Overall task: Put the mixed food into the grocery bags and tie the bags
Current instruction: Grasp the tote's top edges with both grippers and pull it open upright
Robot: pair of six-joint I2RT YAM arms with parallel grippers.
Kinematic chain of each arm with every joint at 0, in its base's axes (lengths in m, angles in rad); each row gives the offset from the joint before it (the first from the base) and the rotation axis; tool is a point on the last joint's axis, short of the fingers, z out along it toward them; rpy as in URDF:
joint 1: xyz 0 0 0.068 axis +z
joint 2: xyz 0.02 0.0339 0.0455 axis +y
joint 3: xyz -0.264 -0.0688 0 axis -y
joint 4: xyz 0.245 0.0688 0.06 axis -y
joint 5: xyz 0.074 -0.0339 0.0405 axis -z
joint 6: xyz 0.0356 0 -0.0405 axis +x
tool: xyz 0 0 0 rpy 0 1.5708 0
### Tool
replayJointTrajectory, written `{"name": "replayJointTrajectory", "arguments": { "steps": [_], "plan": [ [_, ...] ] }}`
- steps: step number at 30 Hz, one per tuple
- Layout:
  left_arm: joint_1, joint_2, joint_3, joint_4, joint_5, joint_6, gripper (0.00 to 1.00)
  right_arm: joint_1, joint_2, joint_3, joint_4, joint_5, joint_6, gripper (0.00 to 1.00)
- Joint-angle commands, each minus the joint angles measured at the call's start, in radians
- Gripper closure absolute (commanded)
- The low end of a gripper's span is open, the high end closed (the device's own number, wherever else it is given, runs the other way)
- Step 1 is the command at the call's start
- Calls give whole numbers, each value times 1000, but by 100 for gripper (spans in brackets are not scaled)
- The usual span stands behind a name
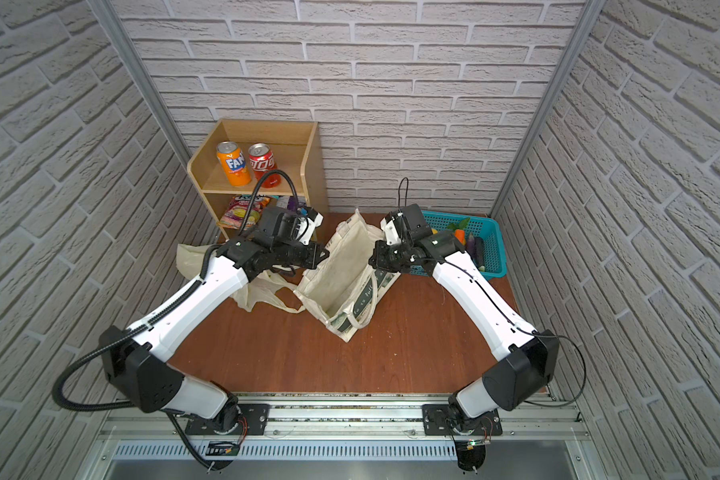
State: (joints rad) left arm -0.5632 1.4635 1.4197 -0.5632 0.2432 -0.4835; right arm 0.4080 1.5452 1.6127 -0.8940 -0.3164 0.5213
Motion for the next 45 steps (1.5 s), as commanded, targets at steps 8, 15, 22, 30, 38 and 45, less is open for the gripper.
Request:
{"name": "replayJointTrajectory", "arguments": {
  "steps": [8, 15, 22, 30, 38, 45],
  "plan": [
    [-161, -128, -197, 348, -312, -476, 100, -99, 133, 180, -88, -152, -186, 91],
    [-236, -120, -230, 416, -431, -623, 100, -117, 124, 160, -89, -149, -202, 48],
    [-250, -120, -237, 436, -513, -697, 100, -114, -5, -43, 28, -152, -138, 44],
    [-253, -106, -162, 365, -568, -714, 100, -115, -5, 0, 30, -162, -144, 92],
    [-244, -123, -161, 267, -665, -629, 69, -115, 54, 104, -14, -171, -185, 93],
    [-197, -175, -161, 141, -688, -497, 32, -125, 81, 74, -5, -176, -219, 92]
  ]
}}
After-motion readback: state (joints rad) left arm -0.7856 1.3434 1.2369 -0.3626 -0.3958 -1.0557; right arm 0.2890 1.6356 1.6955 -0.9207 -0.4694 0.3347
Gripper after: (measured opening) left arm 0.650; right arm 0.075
